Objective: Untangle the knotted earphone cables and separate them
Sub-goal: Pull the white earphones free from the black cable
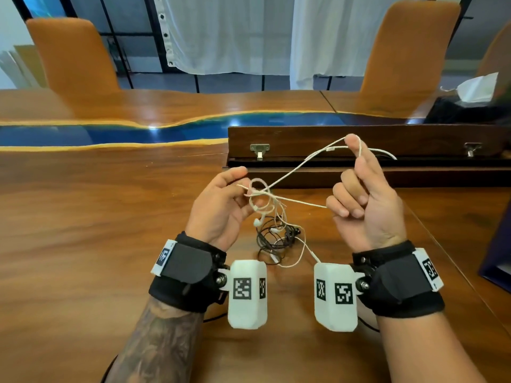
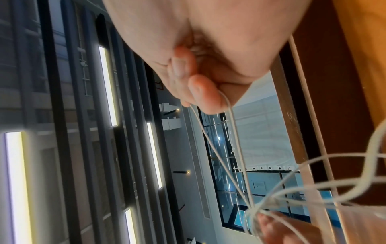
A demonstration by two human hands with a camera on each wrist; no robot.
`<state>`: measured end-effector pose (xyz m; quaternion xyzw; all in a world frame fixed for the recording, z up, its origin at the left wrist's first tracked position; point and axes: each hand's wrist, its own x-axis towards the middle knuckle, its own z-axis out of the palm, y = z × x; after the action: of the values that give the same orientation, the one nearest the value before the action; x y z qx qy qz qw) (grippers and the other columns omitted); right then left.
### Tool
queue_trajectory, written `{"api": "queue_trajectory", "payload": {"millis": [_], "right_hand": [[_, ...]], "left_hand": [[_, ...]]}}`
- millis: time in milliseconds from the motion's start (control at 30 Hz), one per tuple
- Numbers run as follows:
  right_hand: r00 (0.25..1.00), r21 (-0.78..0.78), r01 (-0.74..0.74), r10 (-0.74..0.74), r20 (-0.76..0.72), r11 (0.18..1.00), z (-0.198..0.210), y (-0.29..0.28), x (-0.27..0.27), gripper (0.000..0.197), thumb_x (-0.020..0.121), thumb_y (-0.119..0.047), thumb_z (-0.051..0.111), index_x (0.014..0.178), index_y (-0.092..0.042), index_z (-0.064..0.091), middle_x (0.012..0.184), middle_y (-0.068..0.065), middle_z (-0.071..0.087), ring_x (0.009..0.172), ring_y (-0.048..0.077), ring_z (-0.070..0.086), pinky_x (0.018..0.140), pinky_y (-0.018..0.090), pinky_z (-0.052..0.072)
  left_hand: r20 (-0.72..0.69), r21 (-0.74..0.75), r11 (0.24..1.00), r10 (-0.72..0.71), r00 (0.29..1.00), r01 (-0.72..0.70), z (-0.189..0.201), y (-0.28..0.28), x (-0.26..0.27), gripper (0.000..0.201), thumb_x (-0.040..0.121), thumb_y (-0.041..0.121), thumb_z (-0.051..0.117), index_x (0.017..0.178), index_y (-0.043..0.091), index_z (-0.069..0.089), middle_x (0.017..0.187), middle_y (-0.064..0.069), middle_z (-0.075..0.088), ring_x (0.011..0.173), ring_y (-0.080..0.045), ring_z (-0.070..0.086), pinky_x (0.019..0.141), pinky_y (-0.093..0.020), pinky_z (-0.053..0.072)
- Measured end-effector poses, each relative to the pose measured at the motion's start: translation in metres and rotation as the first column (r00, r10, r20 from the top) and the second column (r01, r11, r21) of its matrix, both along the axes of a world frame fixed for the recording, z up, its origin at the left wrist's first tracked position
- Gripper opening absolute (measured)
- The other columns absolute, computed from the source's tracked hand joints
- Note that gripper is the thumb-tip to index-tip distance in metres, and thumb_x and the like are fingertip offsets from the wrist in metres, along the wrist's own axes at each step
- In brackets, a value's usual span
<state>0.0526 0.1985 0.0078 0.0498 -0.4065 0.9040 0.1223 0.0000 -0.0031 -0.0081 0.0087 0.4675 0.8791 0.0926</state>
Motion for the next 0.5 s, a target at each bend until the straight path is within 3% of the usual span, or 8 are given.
{"api": "queue_trajectory", "payload": {"millis": [67, 100, 133, 200, 300, 400, 467, 500], "right_hand": [[1.000, 0.042, 0.020, -0.020, 0.012, 0.999, 0.001, -0.001, 0.000, 0.039, 0.109, -0.021, 0.038, 0.144, -0.024, 0.054, 0.052, -0.007, 0.029, 0.039, 0.005, 0.025, 0.039, 0.019, 0.028], [1.000, 0.088, 0.012, -0.014, 0.021, 0.996, 0.001, -0.001, 0.001, 0.040, 0.109, -0.020, 0.037, 0.145, -0.026, 0.053, 0.053, -0.007, 0.028, 0.039, 0.005, 0.025, 0.039, 0.020, 0.026], [0.999, 0.144, -0.018, 0.014, 0.031, 0.989, 0.001, -0.002, 0.002, 0.040, 0.109, -0.019, 0.037, 0.145, -0.028, 0.053, 0.052, -0.007, 0.028, 0.038, 0.005, 0.024, 0.039, 0.021, 0.024], [0.992, 0.240, -0.127, 0.116, 0.057, 0.962, 0.001, -0.004, 0.003, 0.042, 0.106, -0.020, 0.039, 0.144, -0.029, 0.054, 0.050, -0.008, 0.027, 0.037, 0.005, 0.023, 0.040, 0.024, 0.018], [0.964, 0.365, -0.266, 0.253, 0.083, 0.892, -0.002, -0.008, 0.004, 0.042, 0.104, -0.019, 0.042, 0.142, -0.027, 0.057, 0.048, -0.007, 0.027, 0.036, 0.006, 0.021, 0.043, 0.031, 0.013], [0.955, 0.458, -0.293, 0.284, 0.091, 0.839, -0.003, -0.014, 0.004, 0.038, 0.106, -0.015, 0.040, 0.137, -0.019, 0.061, 0.047, -0.006, 0.029, 0.036, 0.007, 0.021, 0.044, 0.034, 0.010], [0.979, 0.492, -0.204, 0.188, 0.081, 0.846, -0.002, -0.012, 0.004, 0.032, 0.107, -0.014, 0.040, 0.124, -0.013, 0.067, 0.048, -0.005, 0.029, 0.037, 0.008, 0.021, 0.044, 0.032, 0.013], [0.990, 0.505, -0.140, 0.116, 0.078, 0.851, -0.001, -0.010, 0.004, 0.030, 0.107, -0.014, 0.040, 0.117, -0.012, 0.069, 0.049, -0.005, 0.030, 0.038, 0.009, 0.022, 0.044, 0.030, 0.015]], "left_hand": [[-0.107, -0.229, 0.973, 0.002, 0.994, -0.027, -0.003, 0.000, 0.000, 0.034, 0.092, -0.014, 0.039, 0.110, 0.005, 0.061, 0.077, -0.006, 0.054, 0.063, -0.018, 0.054, 0.055, -0.030, 0.051], [-0.179, -0.323, 0.946, -0.019, 0.984, -0.041, -0.005, 0.000, -0.001, 0.036, 0.088, -0.014, 0.041, 0.110, 0.006, 0.063, 0.078, -0.005, 0.054, 0.064, -0.018, 0.053, 0.057, -0.030, 0.049], [-0.235, -0.376, 0.926, -0.053, 0.971, -0.041, -0.006, -0.001, -0.001, 0.039, 0.084, -0.010, 0.047, 0.113, 0.009, 0.065, 0.084, -0.004, 0.058, 0.070, -0.019, 0.056, 0.063, -0.030, 0.049], [-0.292, -0.417, 0.909, -0.141, 0.946, 0.006, -0.005, -0.005, -0.003, 0.049, 0.075, 0.008, 0.058, 0.122, 0.020, 0.065, 0.110, 0.001, 0.065, 0.098, -0.016, 0.063, 0.079, -0.027, 0.052], [-0.389, -0.576, 0.817, -0.302, 0.870, 0.026, -0.005, -0.001, 0.002, 0.063, 0.074, 0.036, 0.073, 0.135, 0.031, 0.057, 0.137, 0.011, 0.059, 0.127, -0.004, 0.054, 0.095, -0.028, 0.053], [-0.516, -0.671, 0.726, -0.313, 0.797, -0.149, -0.011, 0.012, 0.008, 0.033, 0.088, 0.028, 0.074, 0.121, 0.023, 0.071, 0.128, 0.007, 0.065, 0.119, -0.008, 0.060, 0.097, -0.035, 0.049], [-0.588, -0.626, 0.720, -0.185, 0.787, -0.298, -0.011, 0.012, 0.007, 0.010, 0.093, 0.017, 0.070, 0.100, 0.015, 0.077, 0.107, 0.003, 0.073, 0.101, -0.010, 0.066, 0.088, -0.028, 0.052], [-0.616, -0.607, 0.694, -0.103, 0.781, -0.388, -0.010, 0.010, 0.005, 0.009, 0.094, 0.014, 0.068, 0.094, 0.013, 0.077, 0.098, 0.002, 0.074, 0.093, -0.011, 0.067, 0.083, -0.025, 0.052]]}}
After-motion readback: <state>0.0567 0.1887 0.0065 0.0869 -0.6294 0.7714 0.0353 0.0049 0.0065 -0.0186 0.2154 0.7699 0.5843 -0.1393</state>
